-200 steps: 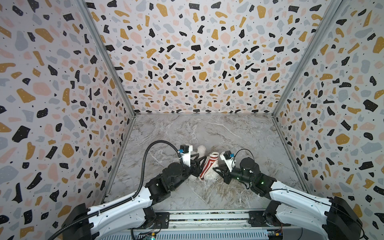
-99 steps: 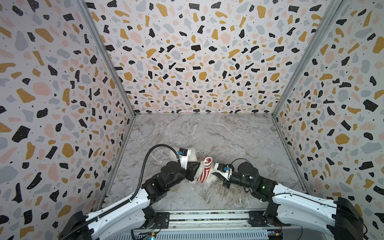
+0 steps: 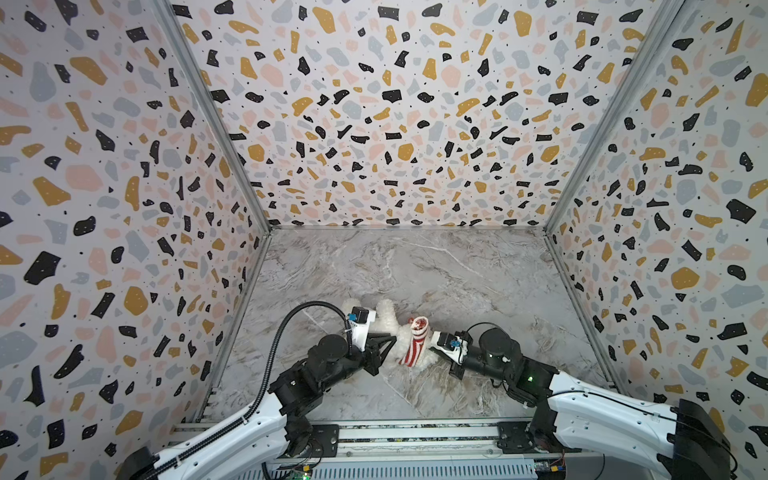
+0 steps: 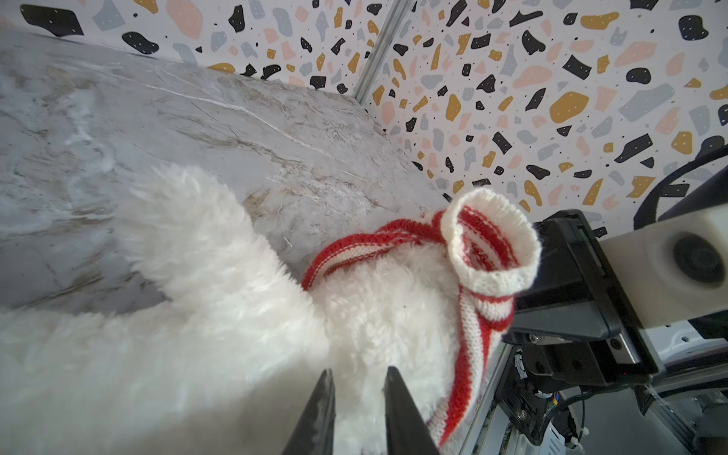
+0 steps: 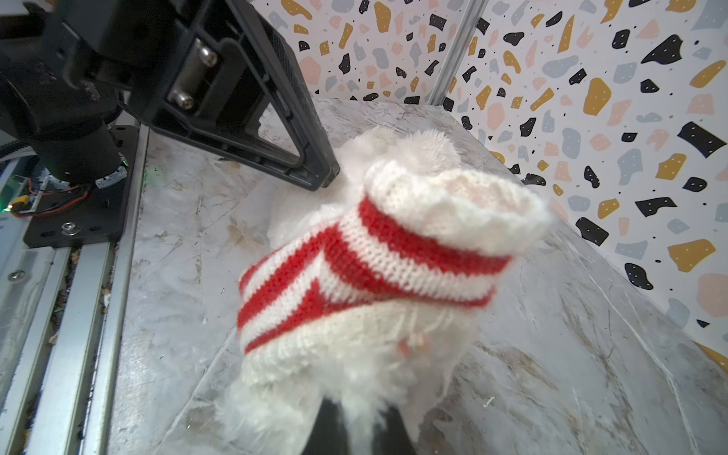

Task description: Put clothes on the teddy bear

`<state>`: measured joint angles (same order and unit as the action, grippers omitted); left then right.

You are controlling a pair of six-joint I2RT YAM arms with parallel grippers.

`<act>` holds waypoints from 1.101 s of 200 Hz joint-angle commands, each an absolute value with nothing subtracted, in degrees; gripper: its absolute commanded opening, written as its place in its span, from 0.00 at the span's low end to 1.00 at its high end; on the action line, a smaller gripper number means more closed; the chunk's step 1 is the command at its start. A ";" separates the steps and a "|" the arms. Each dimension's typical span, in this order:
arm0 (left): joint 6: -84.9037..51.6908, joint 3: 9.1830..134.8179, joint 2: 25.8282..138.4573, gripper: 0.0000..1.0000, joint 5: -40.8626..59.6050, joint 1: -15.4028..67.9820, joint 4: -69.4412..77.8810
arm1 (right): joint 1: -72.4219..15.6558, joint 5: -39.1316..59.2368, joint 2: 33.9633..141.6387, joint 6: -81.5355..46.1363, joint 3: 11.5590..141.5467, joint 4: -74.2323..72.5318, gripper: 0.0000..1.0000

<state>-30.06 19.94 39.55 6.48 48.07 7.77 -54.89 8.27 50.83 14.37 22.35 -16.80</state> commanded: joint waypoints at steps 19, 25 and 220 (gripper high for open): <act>-30.29 16.34 42.43 0.17 8.34 50.84 13.25 | -52.70 8.73 48.78 11.99 21.54 -20.22 0.00; -30.44 15.91 42.52 0.17 7.83 51.82 13.87 | -52.41 9.03 48.78 11.74 21.45 -20.38 0.00; -26.04 17.66 55.01 0.34 2.72 57.48 23.59 | -51.77 11.12 48.73 10.37 20.92 -21.53 0.00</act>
